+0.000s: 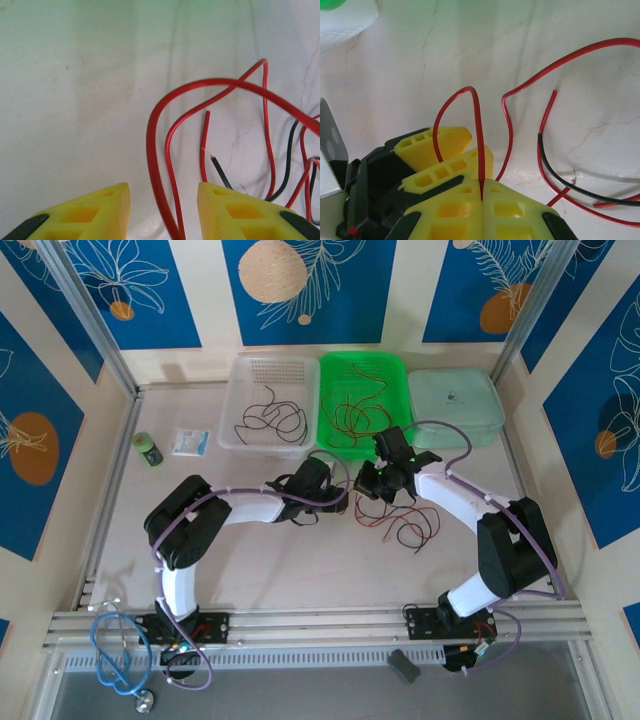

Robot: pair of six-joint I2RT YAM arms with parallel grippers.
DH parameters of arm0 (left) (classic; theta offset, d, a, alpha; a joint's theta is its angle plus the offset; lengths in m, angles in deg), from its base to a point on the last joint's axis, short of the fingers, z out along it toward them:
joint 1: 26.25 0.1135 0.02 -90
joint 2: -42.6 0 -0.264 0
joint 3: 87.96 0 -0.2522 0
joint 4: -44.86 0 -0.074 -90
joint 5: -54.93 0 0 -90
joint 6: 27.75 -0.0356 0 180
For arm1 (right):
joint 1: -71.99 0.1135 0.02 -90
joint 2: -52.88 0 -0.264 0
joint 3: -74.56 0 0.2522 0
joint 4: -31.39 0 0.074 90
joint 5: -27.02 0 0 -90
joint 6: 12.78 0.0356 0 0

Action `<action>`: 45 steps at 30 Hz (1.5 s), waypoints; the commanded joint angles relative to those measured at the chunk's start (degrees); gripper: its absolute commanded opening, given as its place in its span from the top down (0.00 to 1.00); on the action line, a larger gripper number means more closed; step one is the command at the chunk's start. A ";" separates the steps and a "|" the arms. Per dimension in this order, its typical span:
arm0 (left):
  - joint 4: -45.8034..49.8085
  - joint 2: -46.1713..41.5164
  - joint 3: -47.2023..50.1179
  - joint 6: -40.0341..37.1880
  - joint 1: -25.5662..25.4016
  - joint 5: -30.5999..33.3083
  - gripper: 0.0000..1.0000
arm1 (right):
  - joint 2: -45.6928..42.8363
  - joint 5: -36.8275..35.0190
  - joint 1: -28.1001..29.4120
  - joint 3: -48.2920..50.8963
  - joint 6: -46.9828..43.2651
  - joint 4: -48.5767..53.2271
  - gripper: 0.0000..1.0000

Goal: Untangle the cables

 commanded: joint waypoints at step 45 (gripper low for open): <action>18.64 -40.68 11.58 -24.27 2.16 29.10 0.49 | -18.48 43.95 -17.63 1.07 12.42 -9.20 1.00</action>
